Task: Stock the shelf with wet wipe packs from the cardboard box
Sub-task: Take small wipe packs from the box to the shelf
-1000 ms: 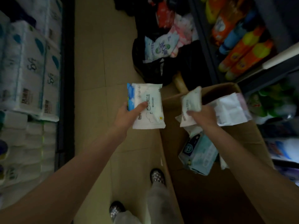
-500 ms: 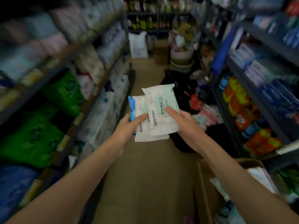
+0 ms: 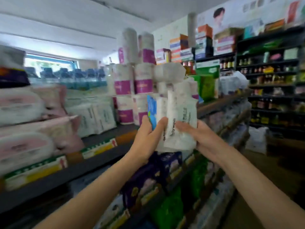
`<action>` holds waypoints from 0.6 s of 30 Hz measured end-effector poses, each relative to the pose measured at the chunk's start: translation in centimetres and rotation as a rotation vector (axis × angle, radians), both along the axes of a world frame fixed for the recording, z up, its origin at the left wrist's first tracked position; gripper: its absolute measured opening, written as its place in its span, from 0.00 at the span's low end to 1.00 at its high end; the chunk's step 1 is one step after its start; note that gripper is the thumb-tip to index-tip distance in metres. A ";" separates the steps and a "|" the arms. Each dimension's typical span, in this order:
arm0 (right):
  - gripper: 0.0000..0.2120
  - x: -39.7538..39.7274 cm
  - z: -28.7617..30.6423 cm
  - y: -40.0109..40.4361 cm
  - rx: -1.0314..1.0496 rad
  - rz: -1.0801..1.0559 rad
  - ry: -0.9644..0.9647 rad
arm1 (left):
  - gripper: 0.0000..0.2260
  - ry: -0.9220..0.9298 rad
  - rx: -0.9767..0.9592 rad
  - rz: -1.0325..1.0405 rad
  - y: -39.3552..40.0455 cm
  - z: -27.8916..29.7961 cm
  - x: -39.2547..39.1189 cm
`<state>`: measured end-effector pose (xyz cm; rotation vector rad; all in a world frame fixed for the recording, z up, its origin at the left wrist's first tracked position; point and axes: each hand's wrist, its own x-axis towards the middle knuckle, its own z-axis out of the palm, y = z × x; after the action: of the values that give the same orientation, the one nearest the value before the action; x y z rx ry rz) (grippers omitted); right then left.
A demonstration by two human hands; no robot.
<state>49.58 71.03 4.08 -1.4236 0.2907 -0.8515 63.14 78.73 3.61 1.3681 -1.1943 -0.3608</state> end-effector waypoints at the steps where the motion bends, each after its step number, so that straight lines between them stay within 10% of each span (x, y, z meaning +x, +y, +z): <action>1: 0.18 1.8 1.4 -0.1 -0.029 0.060 -0.023 | 0.06 -0.055 -0.035 0.066 0.6 1.5 1.4; 8: 0.20 14.0 8.2 -2.8 -0.069 0.460 -0.113 | 0.12 -0.300 -0.019 0.413 2.8 8.2 9.8; 18: 0.20 26.3 7.6 -4.5 -0.484 0.487 0.293 | 0.47 -0.653 0.787 0.802 3.9 13.2 19.0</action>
<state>75.85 66.50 11.72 -1.9695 -0.0569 -0.3158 82.16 82.67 16.79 2.6519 -0.8993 0.2601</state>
